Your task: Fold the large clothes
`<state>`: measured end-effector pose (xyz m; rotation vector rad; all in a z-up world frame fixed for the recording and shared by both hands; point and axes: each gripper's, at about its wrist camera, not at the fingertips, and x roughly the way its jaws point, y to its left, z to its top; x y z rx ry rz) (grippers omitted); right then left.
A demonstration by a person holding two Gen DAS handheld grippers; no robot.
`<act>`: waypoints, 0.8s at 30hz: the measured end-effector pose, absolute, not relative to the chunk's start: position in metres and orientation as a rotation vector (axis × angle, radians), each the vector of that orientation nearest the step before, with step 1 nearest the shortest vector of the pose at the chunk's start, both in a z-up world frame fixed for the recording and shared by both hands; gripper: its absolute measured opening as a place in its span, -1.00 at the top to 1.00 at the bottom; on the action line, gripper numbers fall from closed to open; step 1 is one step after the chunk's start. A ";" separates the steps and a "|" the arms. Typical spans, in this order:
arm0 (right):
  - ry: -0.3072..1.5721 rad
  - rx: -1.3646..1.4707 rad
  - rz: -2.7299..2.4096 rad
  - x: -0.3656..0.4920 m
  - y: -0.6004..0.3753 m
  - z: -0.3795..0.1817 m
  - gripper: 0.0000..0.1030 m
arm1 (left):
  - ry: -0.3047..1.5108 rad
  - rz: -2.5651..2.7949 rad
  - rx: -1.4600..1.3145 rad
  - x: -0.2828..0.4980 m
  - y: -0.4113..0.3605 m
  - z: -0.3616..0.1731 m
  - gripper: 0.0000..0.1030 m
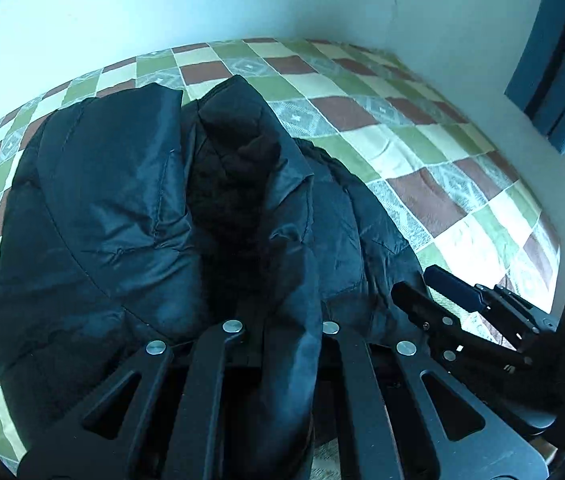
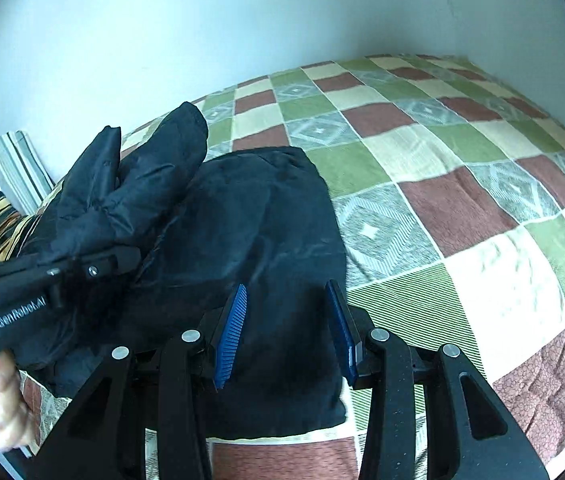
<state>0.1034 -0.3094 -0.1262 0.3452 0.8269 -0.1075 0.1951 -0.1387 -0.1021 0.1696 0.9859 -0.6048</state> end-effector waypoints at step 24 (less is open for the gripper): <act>0.877 0.382 -0.108 0.098 -0.330 -0.148 0.10 | 0.933 -0.528 0.250 0.185 -0.187 -0.128 0.82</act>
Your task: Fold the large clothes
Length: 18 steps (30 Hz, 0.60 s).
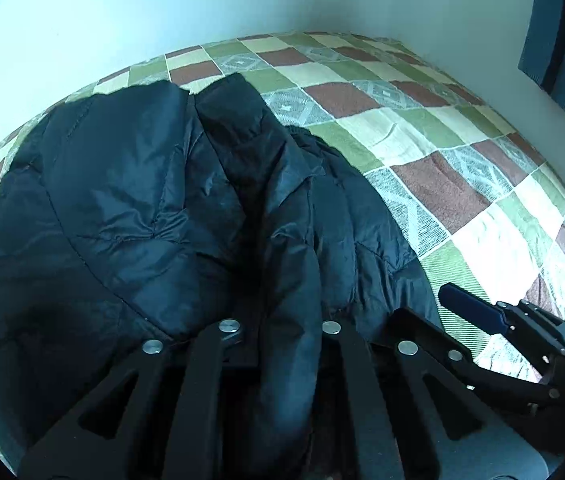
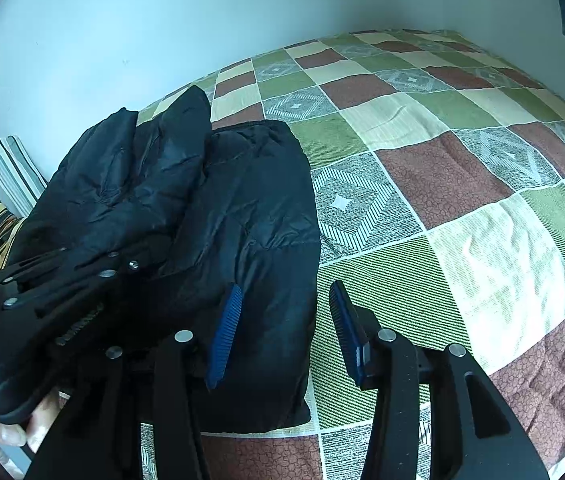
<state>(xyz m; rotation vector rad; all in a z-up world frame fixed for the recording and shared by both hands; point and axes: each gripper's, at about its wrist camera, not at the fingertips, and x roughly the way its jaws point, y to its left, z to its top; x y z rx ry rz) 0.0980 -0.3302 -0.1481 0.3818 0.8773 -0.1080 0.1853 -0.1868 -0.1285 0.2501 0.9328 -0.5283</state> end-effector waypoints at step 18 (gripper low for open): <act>0.816 0.312 -0.101 0.087 -0.309 -0.094 0.10 | 0.732 -0.409 0.168 0.144 -0.109 -0.019 -0.24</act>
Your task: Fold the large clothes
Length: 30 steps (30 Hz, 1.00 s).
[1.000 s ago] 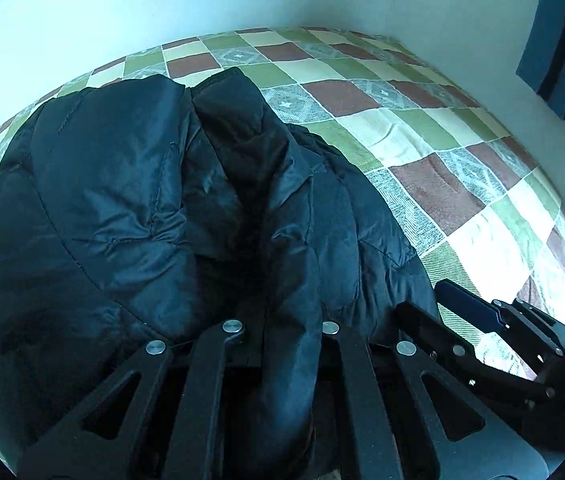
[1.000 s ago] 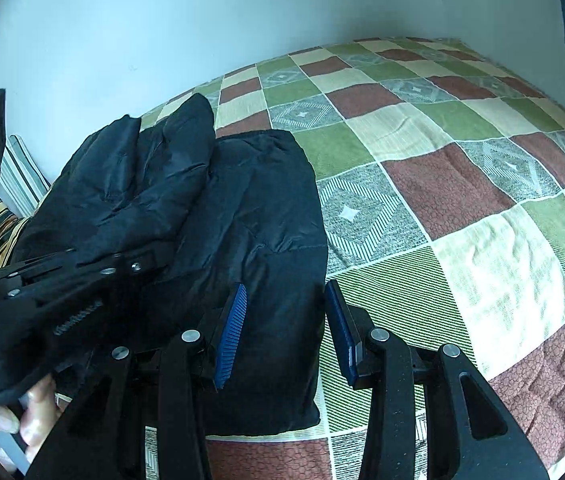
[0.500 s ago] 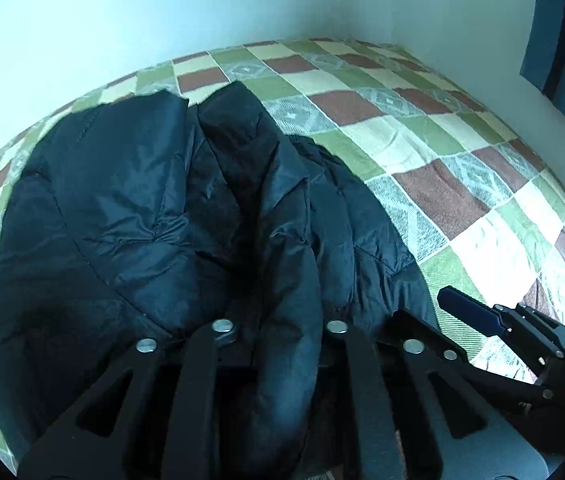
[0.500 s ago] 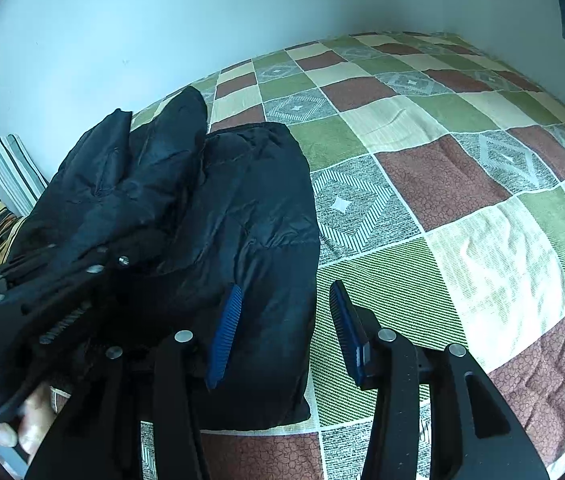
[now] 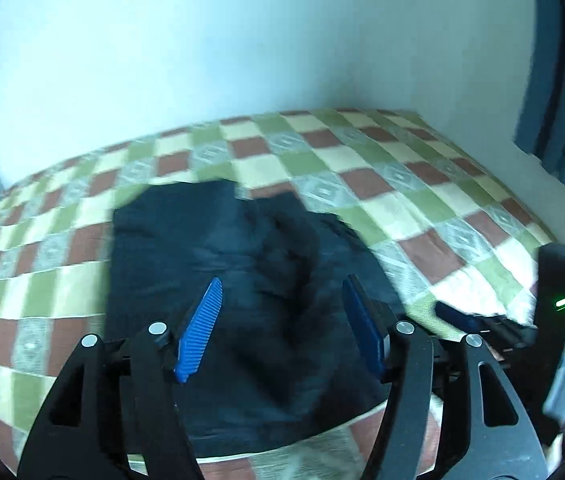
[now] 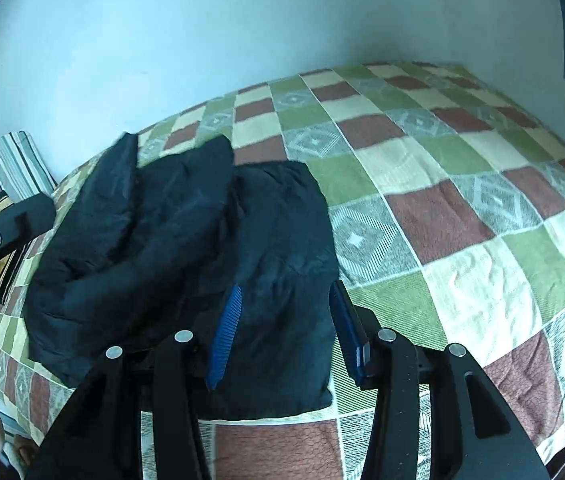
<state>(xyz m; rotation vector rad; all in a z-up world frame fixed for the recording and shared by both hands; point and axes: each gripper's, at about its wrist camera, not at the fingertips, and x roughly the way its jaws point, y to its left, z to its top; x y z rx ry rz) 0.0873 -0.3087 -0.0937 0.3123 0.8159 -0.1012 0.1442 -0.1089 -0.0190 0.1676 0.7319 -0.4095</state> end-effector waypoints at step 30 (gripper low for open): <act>0.951 0.194 0.084 0.177 -0.186 -0.090 -0.40 | 0.870 -0.102 -0.003 0.211 0.059 -0.102 -0.27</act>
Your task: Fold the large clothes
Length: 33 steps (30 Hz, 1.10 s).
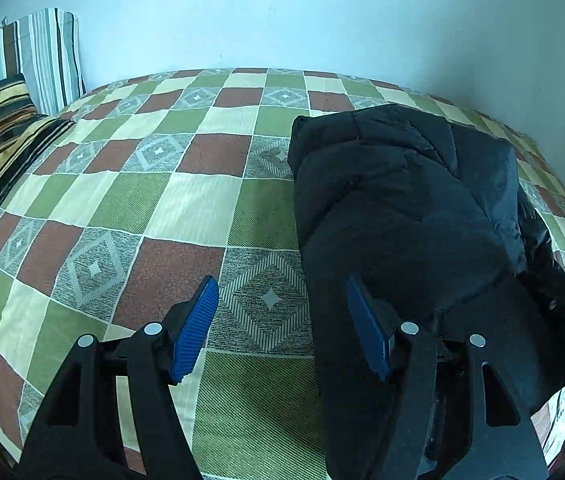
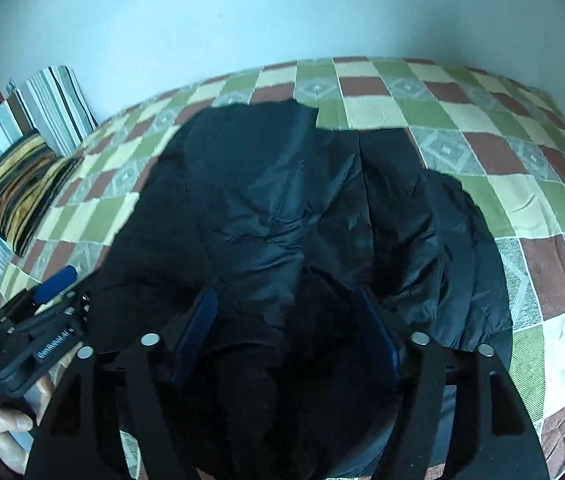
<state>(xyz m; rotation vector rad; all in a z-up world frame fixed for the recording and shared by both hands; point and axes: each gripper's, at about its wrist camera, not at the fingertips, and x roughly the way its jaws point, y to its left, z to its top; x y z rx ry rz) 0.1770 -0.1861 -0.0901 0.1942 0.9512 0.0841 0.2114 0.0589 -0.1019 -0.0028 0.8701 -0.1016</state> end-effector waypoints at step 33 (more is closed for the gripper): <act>0.969 0.173 0.108 0.173 -0.188 -0.094 -0.52 | 0.865 -0.109 -0.015 0.214 0.058 -0.107 -0.27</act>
